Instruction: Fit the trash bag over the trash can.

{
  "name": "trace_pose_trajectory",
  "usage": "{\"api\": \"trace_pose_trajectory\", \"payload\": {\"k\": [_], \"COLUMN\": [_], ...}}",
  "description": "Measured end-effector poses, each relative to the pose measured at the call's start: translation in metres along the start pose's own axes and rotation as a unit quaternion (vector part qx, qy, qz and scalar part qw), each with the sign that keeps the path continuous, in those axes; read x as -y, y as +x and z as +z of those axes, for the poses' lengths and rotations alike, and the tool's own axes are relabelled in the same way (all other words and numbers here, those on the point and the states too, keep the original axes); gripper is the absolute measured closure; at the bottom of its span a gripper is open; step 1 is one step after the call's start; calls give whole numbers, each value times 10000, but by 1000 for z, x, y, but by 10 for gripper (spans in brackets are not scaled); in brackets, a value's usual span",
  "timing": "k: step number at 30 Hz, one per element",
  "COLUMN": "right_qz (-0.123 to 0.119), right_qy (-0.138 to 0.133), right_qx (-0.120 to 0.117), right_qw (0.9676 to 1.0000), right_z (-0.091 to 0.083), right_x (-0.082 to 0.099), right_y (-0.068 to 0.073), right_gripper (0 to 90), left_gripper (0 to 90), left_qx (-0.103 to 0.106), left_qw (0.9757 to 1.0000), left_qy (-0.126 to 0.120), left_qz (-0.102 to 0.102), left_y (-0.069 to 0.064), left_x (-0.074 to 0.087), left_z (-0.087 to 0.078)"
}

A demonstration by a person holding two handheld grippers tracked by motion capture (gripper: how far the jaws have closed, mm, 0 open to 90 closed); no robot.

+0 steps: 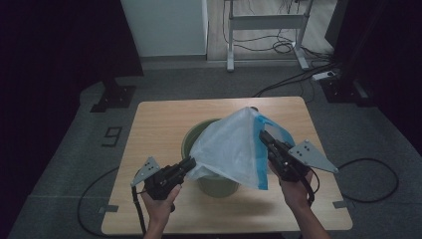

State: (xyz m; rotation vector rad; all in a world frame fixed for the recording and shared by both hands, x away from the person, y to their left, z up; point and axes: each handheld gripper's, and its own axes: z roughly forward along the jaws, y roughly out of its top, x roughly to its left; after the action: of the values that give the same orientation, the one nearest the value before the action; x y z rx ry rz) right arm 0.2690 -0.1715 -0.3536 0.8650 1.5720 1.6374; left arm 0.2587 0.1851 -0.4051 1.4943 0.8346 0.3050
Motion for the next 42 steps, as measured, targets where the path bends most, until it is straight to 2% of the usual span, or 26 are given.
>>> {"api": "trace_pose_trajectory", "payload": {"k": [1, 2, 3, 8, 11, 14, 17, 21, 25, 30, 33, 36, 39, 42], "right_qz": [-16, -8, 6, 51, 29, 15, -8, -33, -42, -32, -30, -16, -9, 16], "right_qy": [12, 20, 29, 110, 168, 172, 189, 206, 206, 205, 202, 180, 159, 157], "right_qx": [-32, -42, -51, -82, -120, -140, -180, -217, -243, -248, -289, -326, -375, -389], "right_qw": [10000, 10000, 10000, 9999, 9998, 9998, 9997, 9995, 9995, 9995, 9994, 9993, 9992, 9991], "right_z": [-1, -1, -1, 1, 4, 5, 7, 9, 10, 11, 13, 14, 14, 14], "right_x": [1, 1, 2, 5, 6, 6, 6, 7, 8, 8, 8, 8, 9, 10], "right_y": [0, -1, -1, -2, -1, 0, 3, 6, 7, 8, 10, 11, 13, 14], "right_gripper": [886, 887, 886, 886, 886, 886, 885, 885, 885, 885, 885, 885, 885, 885], "left_gripper": [698, 679, 666, 617, 600, 581, 525, 476, 465, 491, 506, 538, 660, 825], "left_qx": [-18, -18, -83, -119, -141, -146, -120, -184, -179, -203, -220, -237, -325, -315], "left_qw": [10000, 10000, 9998, 9995, 9991, 9989, 9988, 9982, 9977, 9971, 9960, 9954, 9941, 9944], "left_qy": [-48, -48, -78, -74, 22, 82, 164, 240, 286, 347, 554, 617, 748, 749], "left_qz": [58, 58, 148, 273, 405, 428, 457, 523, 595, 652, 670, 690, 717, 670], "left_y": [0, 0, -1, 1, 2, 4, 6, 5, 6, 5, 6, 7, 5, 5], "left_x": [-7, -7, -14, -28, -39, -42, -47, -50, -56, -59, -59, -59, -56, -54], "left_z": [-5, -5, -9, -9, -1, 5, 14, 23, 30, 37, 48, 52, 57, 57]}}
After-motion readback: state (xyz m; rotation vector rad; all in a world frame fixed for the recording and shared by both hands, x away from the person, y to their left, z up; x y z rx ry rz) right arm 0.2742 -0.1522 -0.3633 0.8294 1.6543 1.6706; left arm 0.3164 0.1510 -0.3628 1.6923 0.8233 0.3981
